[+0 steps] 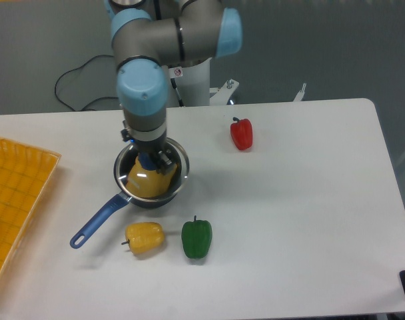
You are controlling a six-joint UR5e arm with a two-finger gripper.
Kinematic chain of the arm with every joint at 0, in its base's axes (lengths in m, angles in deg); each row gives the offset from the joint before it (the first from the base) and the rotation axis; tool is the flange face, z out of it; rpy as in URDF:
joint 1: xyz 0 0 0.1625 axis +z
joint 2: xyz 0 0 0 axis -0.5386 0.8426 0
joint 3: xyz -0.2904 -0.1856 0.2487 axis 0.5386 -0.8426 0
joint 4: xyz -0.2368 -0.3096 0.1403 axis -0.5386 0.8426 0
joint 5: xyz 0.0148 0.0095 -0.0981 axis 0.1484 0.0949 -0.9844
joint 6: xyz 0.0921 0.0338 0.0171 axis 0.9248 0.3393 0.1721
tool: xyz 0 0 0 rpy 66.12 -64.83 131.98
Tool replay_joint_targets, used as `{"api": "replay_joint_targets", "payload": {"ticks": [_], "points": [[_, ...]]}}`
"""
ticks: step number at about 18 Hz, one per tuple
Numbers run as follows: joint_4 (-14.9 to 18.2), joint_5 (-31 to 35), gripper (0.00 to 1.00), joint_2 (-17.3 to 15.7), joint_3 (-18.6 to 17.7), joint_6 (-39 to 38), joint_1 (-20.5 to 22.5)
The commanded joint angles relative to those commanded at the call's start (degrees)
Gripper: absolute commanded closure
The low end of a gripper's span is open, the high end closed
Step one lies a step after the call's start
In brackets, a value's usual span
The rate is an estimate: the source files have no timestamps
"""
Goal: Close the pot lid
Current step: 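Carry the glass lid over the dark saucepan and lower it, then press the glass lid down onto the saucepan rim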
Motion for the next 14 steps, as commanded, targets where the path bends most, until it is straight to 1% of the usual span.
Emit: {"api": "replay_joint_targets", "payload": {"ticks": [2, 5, 7, 14], "points": [[-1.1, 0.4, 0.49, 0.1, -0.4, -0.6, -1.3], [-2.6, 0.4, 0.49, -0.1, -2.3, -0.6, -1.5], [-2.9, 0.5, 0.49, -0.9, -3.3, -0.4, -1.6], [-2.8, 0.9, 0.5, -0.9, -3.6, 1.7, -1.1]]}}
